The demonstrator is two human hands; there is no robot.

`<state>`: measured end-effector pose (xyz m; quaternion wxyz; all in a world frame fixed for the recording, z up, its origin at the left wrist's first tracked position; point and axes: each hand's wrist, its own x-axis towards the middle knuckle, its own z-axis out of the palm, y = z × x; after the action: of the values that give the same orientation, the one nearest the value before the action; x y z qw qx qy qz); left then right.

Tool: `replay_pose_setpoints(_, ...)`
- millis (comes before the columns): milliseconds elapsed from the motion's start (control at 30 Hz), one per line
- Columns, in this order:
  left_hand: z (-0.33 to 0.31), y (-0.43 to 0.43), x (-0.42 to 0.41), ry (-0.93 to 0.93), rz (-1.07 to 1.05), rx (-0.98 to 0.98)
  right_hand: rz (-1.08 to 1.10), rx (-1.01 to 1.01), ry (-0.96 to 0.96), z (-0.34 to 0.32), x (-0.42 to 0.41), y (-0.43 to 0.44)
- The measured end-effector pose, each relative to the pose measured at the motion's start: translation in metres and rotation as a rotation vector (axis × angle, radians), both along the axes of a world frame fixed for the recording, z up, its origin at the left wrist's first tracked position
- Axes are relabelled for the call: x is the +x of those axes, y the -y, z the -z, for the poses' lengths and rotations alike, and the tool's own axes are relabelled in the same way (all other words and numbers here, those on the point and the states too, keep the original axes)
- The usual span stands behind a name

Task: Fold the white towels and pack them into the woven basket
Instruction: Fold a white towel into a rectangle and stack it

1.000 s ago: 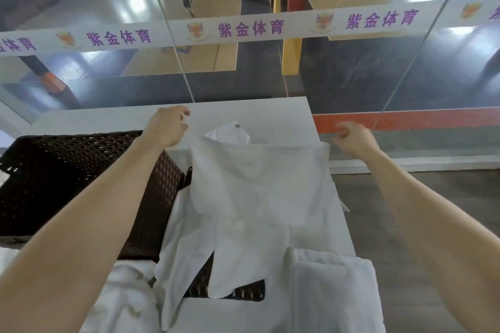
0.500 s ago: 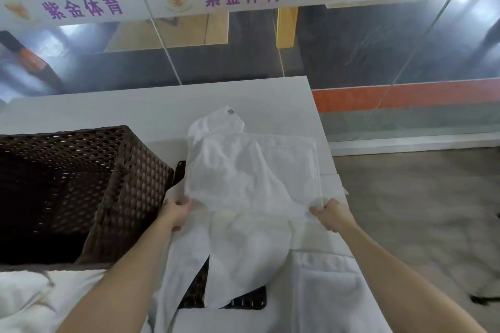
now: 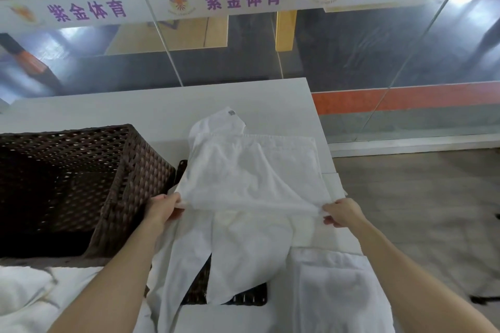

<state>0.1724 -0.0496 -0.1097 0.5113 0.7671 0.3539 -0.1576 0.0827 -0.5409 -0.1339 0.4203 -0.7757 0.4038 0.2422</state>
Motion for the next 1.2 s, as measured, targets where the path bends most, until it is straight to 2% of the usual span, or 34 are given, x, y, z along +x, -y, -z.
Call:
replay_pose_setpoints(100, -0.025, 0.003, -0.014, -0.076, 0.096, 0.076, 0.012, -0.013, 0.012, -0.016, -0.003, 0.012)
replay_pose_setpoints(300, -0.015, -0.003, -0.062, -0.592, 0.471, 0.254, -0.225, 0.003, -0.238, -0.017, -0.029, 0.022)
replay_pose_setpoints(367, -0.008, -0.006, -0.068, -0.675, 0.533, 0.334, -0.290, -0.106, -0.264, -0.013, -0.031, 0.023)
replay_pose_setpoints(433, -0.006, -0.003, -0.063, -0.610, 0.629, 0.510, -0.388, -0.336, -0.185, -0.009, -0.025, 0.022)
replay_pose_setpoints(533, -0.011, 0.012, -0.037, -0.178, 0.771, 0.793, -0.492, -0.478, 0.092, -0.006, -0.006, 0.013)
replay_pose_setpoints(600, -0.008, 0.024, -0.011, 0.136, 0.830, 0.781, -0.557, -0.492, 0.258, -0.007, 0.013, 0.003)
replay_pose_setpoints(667, -0.003, 0.035, 0.019, 0.285, 0.893, 0.729, -0.609, -0.491, 0.337, -0.007, 0.036, -0.005)
replay_pose_setpoints(767, 0.008, 0.045, 0.059, 0.276, 1.006, 0.757, -0.662, -0.493, 0.349, -0.005, 0.070, -0.012)
replay_pose_setpoints(867, 0.020, 0.049, 0.086, 0.183, 1.094, 0.830, -0.762, -0.538, 0.300, 0.003, 0.097, -0.012)
replay_pose_setpoints(967, 0.031, 0.045, 0.101, 0.079, 1.136, 0.812, -0.875, -0.577, 0.220, 0.020, 0.114, -0.006)
replay_pose_setpoints(1200, 0.020, 0.027, 0.117, 0.102, 1.062, 0.678, -0.923, -0.629, 0.230, 0.026, 0.142, -0.001)
